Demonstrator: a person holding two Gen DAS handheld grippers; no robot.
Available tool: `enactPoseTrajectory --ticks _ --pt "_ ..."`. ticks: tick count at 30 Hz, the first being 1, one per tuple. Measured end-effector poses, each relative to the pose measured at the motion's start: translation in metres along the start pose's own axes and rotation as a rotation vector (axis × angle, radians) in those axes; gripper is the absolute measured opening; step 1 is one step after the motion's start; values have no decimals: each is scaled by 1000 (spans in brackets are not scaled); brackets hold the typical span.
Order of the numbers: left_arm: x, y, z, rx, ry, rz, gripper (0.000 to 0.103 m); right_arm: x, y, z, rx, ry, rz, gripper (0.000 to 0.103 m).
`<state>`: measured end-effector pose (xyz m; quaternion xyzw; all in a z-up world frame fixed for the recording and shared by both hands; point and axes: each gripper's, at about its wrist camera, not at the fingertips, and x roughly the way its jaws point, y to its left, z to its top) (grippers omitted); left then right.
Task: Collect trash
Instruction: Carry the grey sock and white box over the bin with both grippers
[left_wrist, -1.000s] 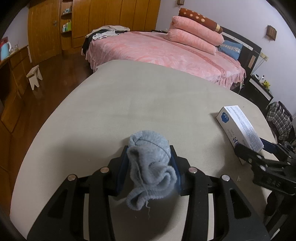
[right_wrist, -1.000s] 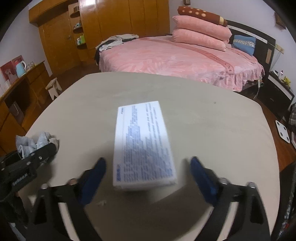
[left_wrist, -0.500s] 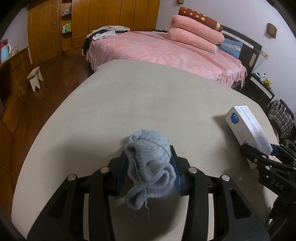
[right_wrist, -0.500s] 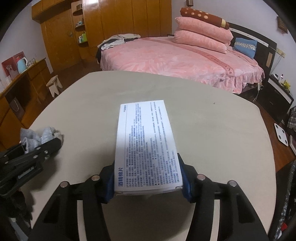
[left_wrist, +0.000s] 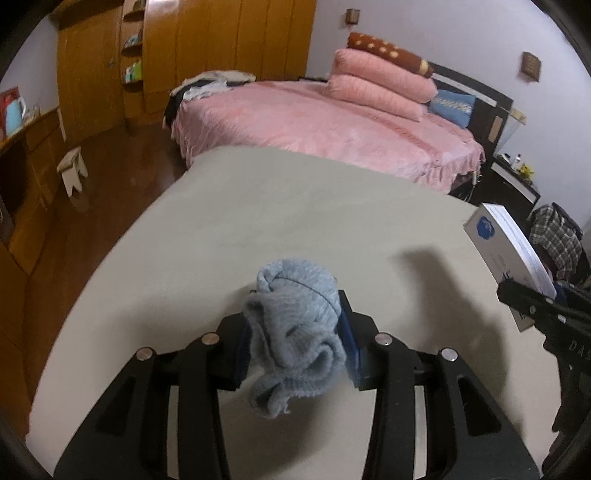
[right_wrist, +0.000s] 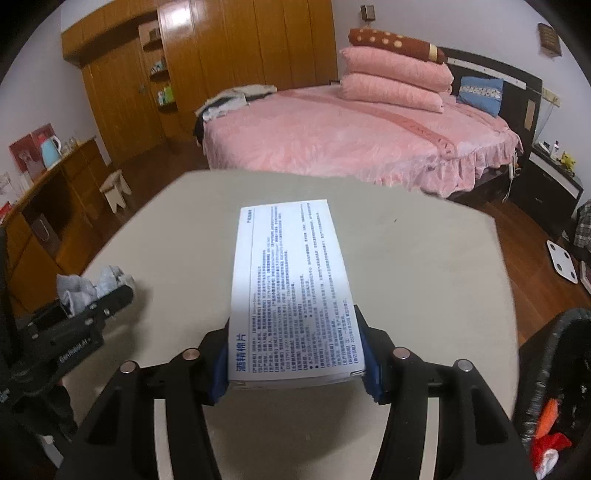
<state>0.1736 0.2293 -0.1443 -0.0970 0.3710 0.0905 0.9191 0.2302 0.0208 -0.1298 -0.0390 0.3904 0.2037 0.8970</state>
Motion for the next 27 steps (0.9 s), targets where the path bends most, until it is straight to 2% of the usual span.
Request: enactPoseTrajectory --ticks 14,27 --pt "-106 -75 -1 78 -153 -97 39 -110 -22 -18 -13 -93 53 56" --pt "-161 -135 -12 149 -236 -176 39 -194 -57 -40 36 -183 -3 56"
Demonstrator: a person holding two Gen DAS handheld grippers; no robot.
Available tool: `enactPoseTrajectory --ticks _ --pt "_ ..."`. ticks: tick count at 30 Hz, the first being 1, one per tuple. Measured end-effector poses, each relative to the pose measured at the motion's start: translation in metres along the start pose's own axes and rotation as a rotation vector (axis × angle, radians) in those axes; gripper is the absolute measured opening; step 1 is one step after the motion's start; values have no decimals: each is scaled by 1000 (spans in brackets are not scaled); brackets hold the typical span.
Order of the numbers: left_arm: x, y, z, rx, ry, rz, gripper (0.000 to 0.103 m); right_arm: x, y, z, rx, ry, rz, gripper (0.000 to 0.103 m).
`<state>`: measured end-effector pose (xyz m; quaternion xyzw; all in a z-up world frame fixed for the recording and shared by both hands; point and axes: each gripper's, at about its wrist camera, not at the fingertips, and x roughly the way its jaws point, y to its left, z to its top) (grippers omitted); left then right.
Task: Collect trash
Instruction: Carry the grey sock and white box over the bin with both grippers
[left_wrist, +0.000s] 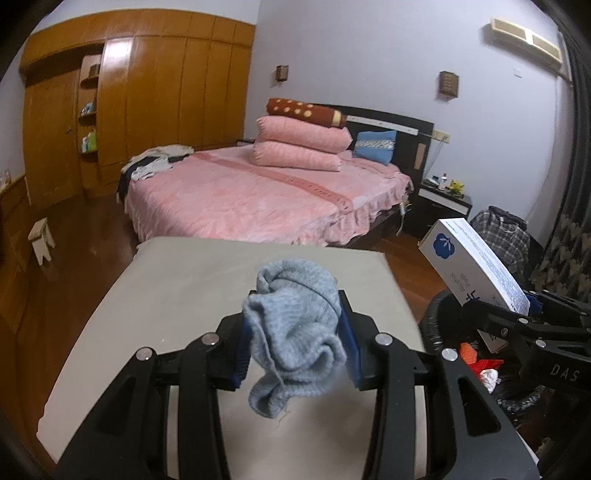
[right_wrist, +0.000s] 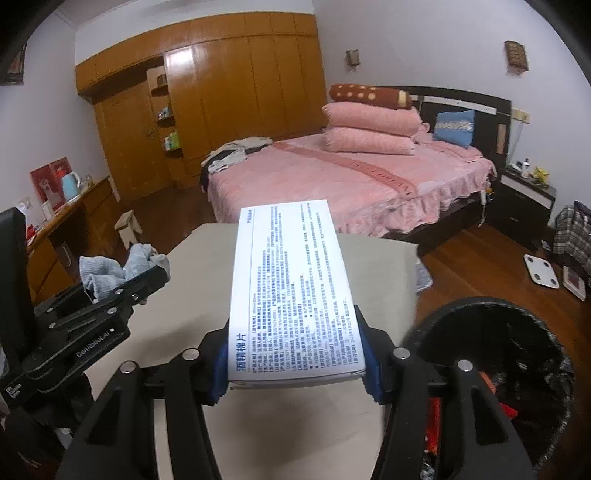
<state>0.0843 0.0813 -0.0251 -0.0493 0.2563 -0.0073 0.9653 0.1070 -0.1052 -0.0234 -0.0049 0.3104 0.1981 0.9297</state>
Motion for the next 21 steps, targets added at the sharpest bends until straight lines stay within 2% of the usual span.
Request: enactPoseTrajectory --ticks 11,21 --pt "-12 -58 3 74 -50 -79 39 -46 -36 -11 24 -64 -74 56" --pt "0 -115 -1 143 -37 -189 39 -69 -91 -23 94 -75 -168 56"
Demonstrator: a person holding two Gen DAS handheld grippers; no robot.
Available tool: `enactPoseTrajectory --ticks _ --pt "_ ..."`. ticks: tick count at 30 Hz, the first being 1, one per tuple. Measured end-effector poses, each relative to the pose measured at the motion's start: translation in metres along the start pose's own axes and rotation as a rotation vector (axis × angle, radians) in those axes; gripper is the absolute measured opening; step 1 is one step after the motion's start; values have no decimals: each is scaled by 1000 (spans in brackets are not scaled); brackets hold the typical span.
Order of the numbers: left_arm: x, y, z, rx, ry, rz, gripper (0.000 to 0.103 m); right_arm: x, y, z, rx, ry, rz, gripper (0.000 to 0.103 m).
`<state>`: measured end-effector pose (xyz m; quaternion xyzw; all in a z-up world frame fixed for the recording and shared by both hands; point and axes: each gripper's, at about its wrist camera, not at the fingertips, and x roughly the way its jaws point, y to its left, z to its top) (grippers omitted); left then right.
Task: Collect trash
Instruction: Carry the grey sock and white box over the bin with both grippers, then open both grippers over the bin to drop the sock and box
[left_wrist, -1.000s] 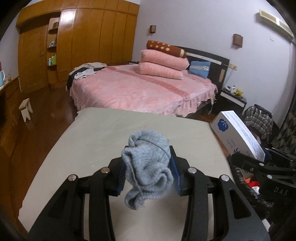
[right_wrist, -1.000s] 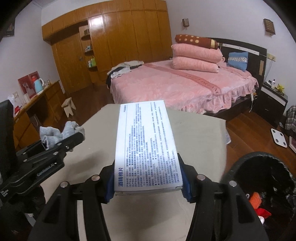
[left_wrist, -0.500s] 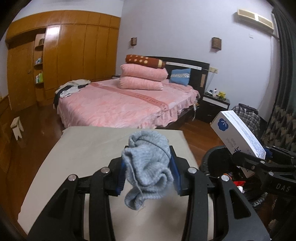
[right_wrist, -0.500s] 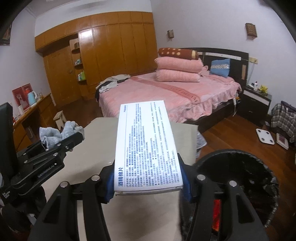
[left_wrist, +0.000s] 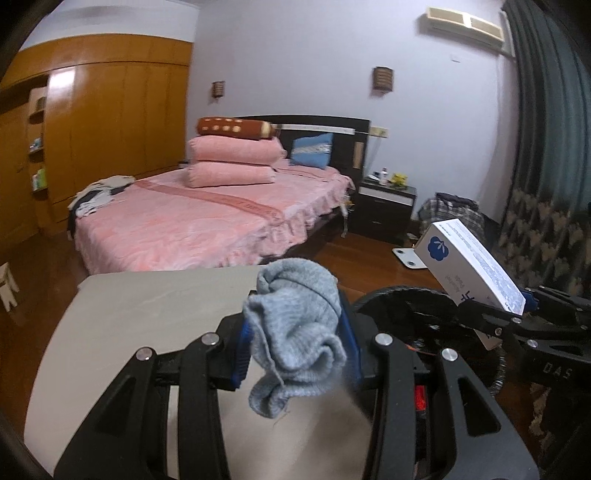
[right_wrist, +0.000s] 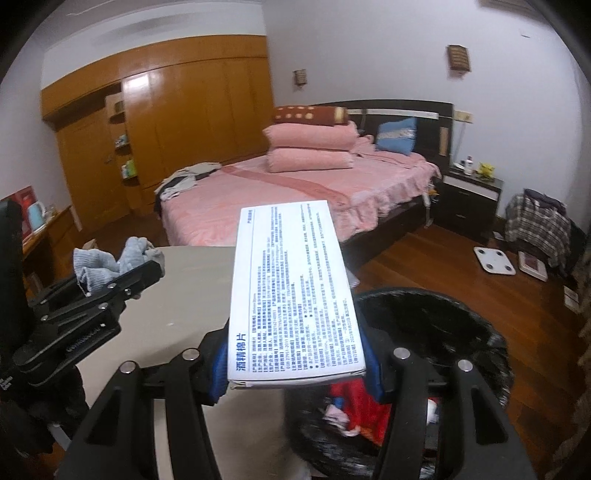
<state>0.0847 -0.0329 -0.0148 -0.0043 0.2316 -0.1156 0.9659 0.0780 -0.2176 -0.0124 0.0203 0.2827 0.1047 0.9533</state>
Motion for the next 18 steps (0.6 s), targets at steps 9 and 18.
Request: enactPoseTrajectory --ticks 9,18 --pt "37 -61 -2 89 22 -122 39 -3 -65 -10 67 17 -106 56" --pt "88 -100 -5 126 76 -185 40 10 -120 -18 101 45 -174 56"
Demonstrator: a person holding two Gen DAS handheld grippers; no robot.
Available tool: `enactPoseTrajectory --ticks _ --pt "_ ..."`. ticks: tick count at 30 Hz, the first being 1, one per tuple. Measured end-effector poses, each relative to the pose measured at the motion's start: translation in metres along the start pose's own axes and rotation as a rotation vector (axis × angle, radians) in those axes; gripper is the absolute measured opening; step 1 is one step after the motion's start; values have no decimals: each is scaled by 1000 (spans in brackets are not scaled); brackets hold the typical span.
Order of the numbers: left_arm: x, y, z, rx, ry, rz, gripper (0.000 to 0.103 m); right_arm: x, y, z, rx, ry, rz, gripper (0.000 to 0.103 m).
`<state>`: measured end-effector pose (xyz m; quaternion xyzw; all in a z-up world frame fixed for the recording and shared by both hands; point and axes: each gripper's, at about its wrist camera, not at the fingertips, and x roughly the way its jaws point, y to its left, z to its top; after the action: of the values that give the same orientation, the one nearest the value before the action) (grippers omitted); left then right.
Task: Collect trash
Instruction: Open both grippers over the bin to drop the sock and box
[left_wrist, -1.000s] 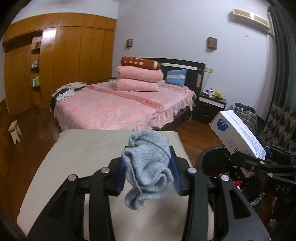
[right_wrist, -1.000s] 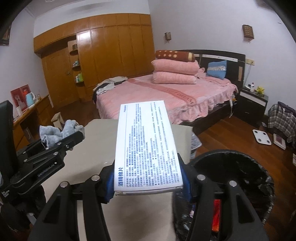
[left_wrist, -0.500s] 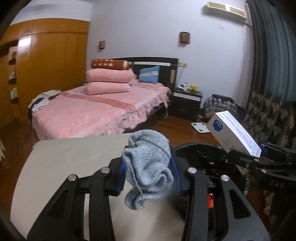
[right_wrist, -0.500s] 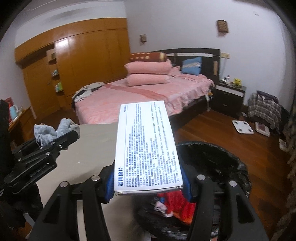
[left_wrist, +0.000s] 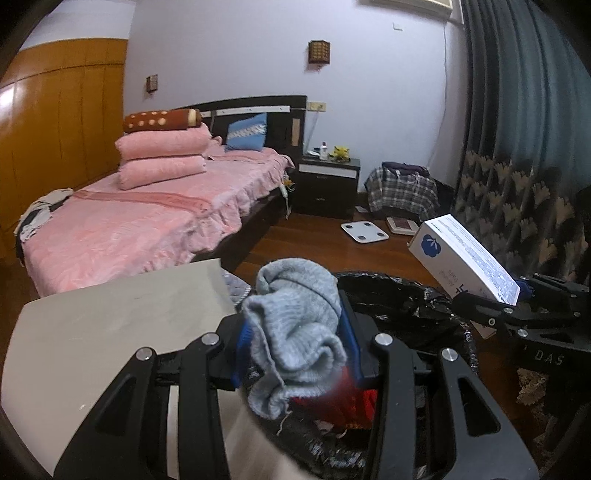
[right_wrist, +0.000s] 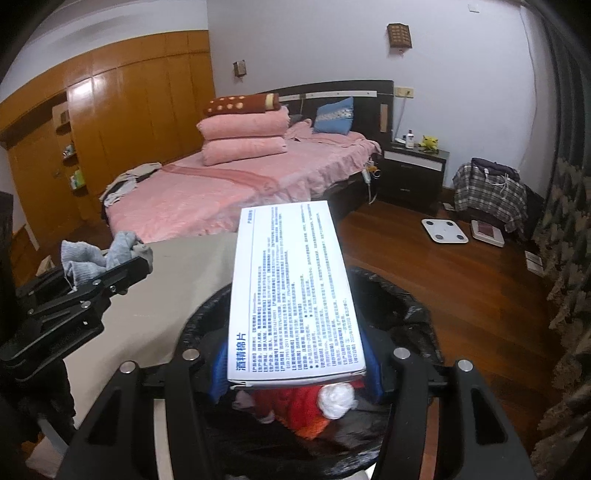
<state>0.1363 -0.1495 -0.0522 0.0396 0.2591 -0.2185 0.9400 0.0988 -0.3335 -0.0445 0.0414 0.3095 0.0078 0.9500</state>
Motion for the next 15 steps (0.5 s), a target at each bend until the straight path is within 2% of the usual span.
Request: enactPoseTrajectory --ticks 3,5,6,7,8,11,12,15 --pt "20 -9 3 6 22 -29 40 9 -12 -1 14 9 -2 56" --pt "30 -12 5 9 39 -58 45 18 -21 -1 16 14 -15 57" --pt "36 -13 5 11 48 -74 51 22 -25 -2 13 17 -25 66" --pt "42 -15 3 14 54 -80 64 26 -28 -3 12 20 -40 72" --pt "45 -15 3 13 56 -78 69 29 -33 -4 16 21 -57 81" --pt "51 -11 0 1 81 -79 73 34 -44 -9 45 43 -72 84" --pt "51 -10 0 -2 84 -77 75 33 -48 -11 57 46 -74 89" --pt "41 -2 -2 -9 86 -54 84 25 -59 -18 97 46 -65 96"
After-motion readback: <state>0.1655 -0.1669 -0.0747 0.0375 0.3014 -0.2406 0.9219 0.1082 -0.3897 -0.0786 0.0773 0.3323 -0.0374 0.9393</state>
